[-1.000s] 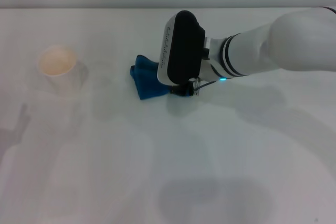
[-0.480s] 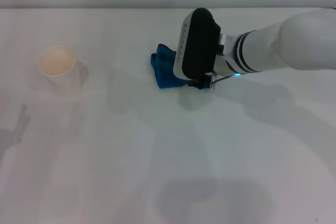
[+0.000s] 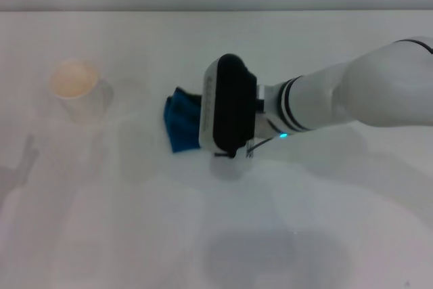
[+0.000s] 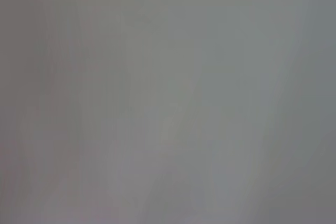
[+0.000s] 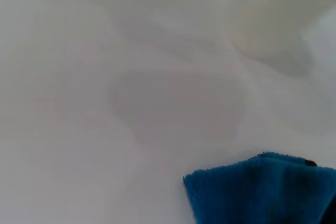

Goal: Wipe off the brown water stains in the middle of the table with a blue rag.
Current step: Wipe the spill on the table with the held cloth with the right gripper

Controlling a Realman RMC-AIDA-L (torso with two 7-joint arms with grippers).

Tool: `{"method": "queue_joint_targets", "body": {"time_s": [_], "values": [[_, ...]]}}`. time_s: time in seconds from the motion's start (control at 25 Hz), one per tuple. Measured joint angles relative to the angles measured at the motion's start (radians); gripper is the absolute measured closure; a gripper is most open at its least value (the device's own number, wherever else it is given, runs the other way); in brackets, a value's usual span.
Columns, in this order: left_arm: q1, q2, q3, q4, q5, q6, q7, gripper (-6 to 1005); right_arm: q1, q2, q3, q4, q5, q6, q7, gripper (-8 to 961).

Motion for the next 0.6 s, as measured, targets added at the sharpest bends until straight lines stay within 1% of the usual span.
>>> {"method": "queue_joint_targets", "body": {"time_s": [0.16,0.32,0.44,0.6], "values": [[0.001,0.0,-0.002,0.0,0.0,0.0,0.0,138,-0.005,0.0,-0.009,-0.057,0.031,-0.076,-0.004,902],[-0.002,0.0,-0.004,0.0,0.0,0.0,0.0,137,-0.007,-0.001,-0.04,-0.078,0.039,-0.082,-0.005,902],[-0.004,0.0,-0.004,0.0,0.0,0.0,0.0,137,-0.001,0.002,-0.047,-0.049,0.042,-0.042,-0.005,902],[-0.005,0.0,-0.004,0.0,0.0,0.0,0.0,137,0.023,0.002,-0.028,0.035,0.041,0.011,-0.003,902]]}}
